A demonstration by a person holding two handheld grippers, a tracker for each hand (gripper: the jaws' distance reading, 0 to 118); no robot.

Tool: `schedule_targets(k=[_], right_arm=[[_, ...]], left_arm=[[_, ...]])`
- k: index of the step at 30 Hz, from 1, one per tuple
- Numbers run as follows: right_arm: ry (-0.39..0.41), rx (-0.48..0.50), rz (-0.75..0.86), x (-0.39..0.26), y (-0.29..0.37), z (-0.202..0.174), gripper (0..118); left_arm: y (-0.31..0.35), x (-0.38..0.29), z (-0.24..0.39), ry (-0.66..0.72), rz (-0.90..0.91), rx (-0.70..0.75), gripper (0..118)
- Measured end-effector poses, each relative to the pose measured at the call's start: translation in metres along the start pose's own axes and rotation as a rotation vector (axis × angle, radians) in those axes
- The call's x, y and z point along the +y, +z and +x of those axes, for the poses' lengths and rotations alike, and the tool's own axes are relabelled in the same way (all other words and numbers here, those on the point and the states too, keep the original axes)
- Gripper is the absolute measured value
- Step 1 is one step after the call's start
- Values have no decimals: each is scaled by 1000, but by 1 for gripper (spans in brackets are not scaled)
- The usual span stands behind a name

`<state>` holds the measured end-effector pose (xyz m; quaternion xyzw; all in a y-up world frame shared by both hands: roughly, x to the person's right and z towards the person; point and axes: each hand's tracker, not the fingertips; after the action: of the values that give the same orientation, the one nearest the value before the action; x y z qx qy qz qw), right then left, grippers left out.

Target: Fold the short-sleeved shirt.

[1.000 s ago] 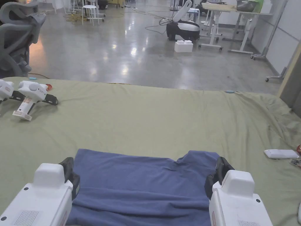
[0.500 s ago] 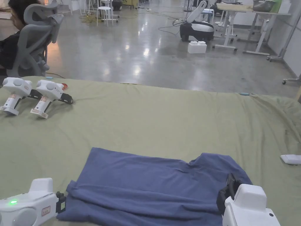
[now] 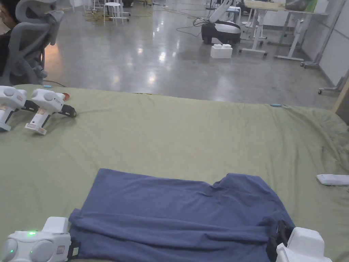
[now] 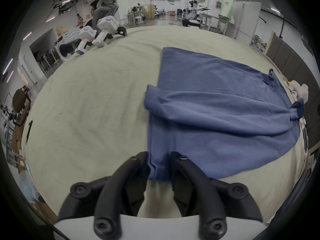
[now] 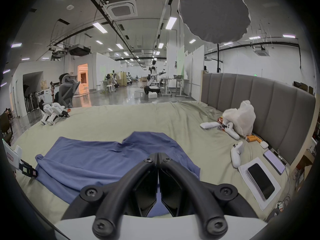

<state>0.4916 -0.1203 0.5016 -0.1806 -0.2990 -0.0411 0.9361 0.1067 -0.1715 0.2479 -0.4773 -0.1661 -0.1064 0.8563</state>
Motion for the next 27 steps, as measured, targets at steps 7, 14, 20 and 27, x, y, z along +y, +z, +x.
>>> schedule_targets(k=[7, 14, 20, 27], right_arm=[[-67, -124, -265, -16, -26, 51, 18], [-23, 7, -491, -39, -63, 94, 81], [21, 91, -587, -52, -101, 91, 76], [50, 157, -619, -55, -109, 73, 7]], left_arm=[[8, 1, -7, 36, 21, -19, 3], [26, -2, -15, 85, 95, -15, 3], [40, -2, -12, 35, 149, -6, 3], [40, 0, -13, 38, 159, -8, 3]])
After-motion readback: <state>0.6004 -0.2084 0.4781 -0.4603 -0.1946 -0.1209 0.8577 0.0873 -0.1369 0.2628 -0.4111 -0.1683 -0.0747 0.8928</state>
